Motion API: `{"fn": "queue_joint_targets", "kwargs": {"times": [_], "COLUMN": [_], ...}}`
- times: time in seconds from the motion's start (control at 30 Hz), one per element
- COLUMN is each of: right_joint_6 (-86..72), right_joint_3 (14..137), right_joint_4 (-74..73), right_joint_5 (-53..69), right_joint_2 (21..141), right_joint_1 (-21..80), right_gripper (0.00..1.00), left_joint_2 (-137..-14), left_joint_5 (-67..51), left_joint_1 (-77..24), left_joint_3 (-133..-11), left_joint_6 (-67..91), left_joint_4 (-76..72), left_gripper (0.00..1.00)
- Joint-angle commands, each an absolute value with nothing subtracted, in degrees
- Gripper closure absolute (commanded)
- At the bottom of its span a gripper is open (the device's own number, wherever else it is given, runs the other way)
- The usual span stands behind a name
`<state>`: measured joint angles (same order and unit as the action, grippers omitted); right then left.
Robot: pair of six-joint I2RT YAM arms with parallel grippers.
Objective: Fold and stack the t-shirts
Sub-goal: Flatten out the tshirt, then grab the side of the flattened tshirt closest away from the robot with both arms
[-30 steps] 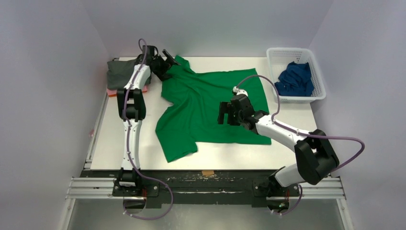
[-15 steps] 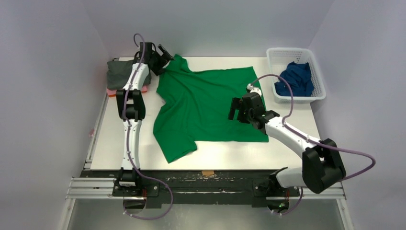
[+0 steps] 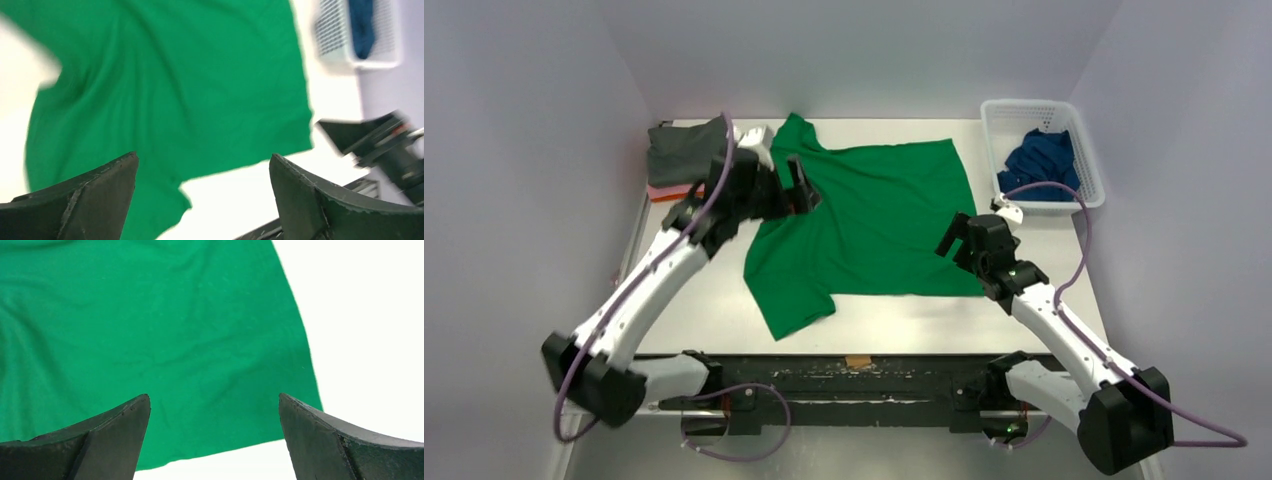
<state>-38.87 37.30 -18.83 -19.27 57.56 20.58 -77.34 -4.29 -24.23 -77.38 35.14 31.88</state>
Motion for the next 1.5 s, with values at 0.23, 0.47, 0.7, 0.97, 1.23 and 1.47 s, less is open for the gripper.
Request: {"fn": "queue_joint_targets", "kwargs": {"times": [0.23, 0.47, 0.7, 0.97, 1.23, 1.47], "right_joint_6": [-41.7, -41.6, -41.2, -41.3, -42.5, -42.8], "right_joint_3": [35.1, 34.9, 34.9, 34.9, 34.6, 31.2], "right_joint_4": [-21.3, -20.4, -20.5, -20.4, -20.4, -15.1], "right_joint_5": [-24.7, -24.0, -24.6, -24.7, -24.5, -17.2], "right_joint_2": [56.1, 57.1, 57.1, 58.0, 60.3, 62.2], "right_joint_1": [19.6, 19.3, 19.3, 19.0, 17.4, 9.0], "right_gripper": [0.01, 0.01, 0.02, 0.02, 0.04, 0.16], "left_joint_2": [-49.9, -51.9, -58.4, -65.9, -73.1, -64.6], "left_joint_5": [17.3, 14.1, 16.2, 18.9, 19.7, 19.0], "left_joint_1": [-45.7, -49.5, -49.5, -49.4, -49.4, -49.4], "left_joint_3": [-36.7, -29.1, -29.9, -29.8, -33.3, -30.0], "left_joint_6": [56.4, 59.8, 60.0, 60.9, 60.3, 60.3], "left_joint_4": [48.5, 41.2, 36.2, 32.5, 31.4, 36.0], "left_gripper": [0.17, 0.34, 0.41, 0.46, 1.00, 1.00]}}
